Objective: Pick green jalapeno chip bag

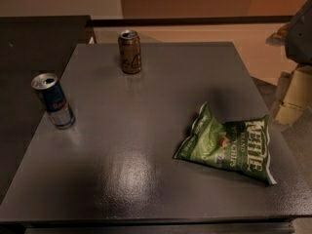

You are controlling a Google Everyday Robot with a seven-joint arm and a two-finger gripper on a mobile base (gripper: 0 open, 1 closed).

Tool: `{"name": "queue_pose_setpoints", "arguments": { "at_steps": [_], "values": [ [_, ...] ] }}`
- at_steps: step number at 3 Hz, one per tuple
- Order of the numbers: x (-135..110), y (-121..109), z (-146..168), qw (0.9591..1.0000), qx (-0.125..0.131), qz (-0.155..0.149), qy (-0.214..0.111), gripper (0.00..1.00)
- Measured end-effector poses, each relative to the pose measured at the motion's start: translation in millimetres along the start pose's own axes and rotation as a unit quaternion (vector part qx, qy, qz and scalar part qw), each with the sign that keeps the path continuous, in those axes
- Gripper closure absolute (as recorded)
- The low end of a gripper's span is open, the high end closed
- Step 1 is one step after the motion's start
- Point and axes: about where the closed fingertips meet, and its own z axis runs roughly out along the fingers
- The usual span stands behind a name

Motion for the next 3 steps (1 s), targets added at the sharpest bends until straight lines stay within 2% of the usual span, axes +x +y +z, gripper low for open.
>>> {"name": "queue_pose_setpoints", "arguments": {
  "at_steps": [1,2,3],
  "values": [
    [0,0,0,1.0,0.0,0.0,0.0,0.0],
    [2,6,6,0.9999,-0.011,-0.007,0.004,0.0],
    [14,26,23,0.9994,-0.032,-0.011,0.01,0.0]
  ]
}}
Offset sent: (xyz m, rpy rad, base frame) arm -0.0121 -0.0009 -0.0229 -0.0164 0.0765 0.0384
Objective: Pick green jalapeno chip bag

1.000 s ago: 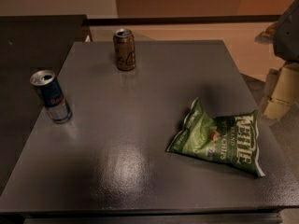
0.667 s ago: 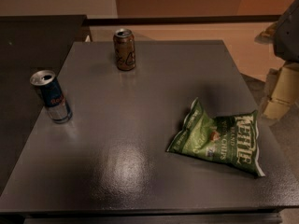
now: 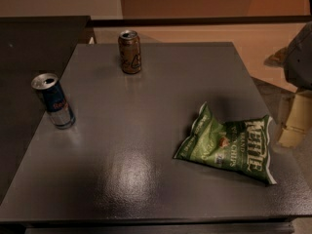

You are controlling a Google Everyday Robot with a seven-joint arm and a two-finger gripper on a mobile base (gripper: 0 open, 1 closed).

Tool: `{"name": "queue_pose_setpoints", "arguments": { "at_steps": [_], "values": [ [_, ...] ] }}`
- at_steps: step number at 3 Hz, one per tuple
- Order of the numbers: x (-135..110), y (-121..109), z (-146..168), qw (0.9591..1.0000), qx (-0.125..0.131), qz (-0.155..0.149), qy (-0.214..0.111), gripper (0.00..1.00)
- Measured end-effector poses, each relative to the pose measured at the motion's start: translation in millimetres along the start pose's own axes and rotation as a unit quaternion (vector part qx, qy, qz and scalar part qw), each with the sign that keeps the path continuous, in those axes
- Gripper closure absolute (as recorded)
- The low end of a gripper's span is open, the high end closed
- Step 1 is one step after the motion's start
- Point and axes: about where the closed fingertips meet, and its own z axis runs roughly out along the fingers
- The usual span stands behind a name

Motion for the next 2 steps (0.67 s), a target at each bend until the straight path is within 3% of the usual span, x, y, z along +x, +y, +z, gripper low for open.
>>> {"name": "queue_pose_setpoints", "arguments": {
  "at_steps": [2],
  "values": [
    [15,32,52,0.9989,-0.045,-0.006,-0.014,0.0]
  ]
}}
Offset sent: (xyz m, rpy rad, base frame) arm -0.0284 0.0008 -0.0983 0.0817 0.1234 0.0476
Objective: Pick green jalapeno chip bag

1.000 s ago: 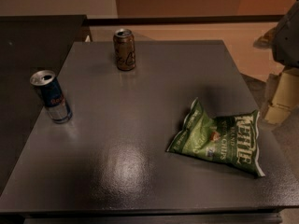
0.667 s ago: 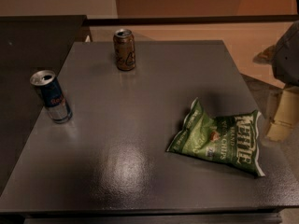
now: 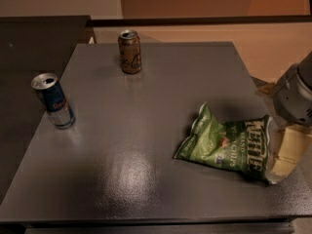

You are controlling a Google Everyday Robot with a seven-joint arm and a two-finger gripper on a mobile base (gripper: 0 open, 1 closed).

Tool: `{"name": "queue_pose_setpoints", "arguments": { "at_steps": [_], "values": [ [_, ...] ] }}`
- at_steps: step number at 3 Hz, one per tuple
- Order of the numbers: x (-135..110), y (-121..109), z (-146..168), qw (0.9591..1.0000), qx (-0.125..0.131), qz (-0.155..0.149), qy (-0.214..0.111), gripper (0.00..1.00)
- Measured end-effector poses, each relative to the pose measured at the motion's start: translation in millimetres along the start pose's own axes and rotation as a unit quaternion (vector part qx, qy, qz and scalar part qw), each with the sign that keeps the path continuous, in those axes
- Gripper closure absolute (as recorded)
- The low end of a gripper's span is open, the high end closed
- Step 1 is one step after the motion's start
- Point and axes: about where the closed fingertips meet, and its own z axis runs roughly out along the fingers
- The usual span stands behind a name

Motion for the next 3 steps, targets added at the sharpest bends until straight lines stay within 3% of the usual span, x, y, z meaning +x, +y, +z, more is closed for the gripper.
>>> {"name": "queue_pose_setpoints", "arguments": {
  "at_steps": [2,3],
  "values": [
    [-10,6,29,0.9996,-0.005,-0.008,-0.026,0.0],
    [-13,8,38,0.9996,-0.004,-0.009,-0.026,0.17]
  ]
}}
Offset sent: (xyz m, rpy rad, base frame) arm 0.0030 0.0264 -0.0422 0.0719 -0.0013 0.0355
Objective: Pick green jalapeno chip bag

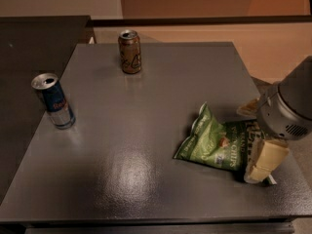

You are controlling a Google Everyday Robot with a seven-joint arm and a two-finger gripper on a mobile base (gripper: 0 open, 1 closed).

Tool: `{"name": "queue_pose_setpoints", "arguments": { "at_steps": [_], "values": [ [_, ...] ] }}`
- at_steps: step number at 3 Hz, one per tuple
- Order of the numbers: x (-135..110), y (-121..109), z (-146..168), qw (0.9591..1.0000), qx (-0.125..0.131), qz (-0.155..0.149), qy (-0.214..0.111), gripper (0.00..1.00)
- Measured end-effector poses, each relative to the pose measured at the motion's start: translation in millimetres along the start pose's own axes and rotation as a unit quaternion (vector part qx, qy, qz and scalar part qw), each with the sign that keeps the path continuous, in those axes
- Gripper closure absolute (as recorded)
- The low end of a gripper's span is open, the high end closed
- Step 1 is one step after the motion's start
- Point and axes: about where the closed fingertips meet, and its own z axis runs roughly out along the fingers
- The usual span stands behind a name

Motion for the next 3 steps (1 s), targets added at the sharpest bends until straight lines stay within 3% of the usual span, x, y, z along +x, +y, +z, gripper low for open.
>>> {"name": "queue_pose_setpoints", "arguments": {
  "at_steps": [3],
  "values": [
    [-16,-1,-8,0.9999,-0.001,-0.004,-0.016,0.87]
  ]
}}
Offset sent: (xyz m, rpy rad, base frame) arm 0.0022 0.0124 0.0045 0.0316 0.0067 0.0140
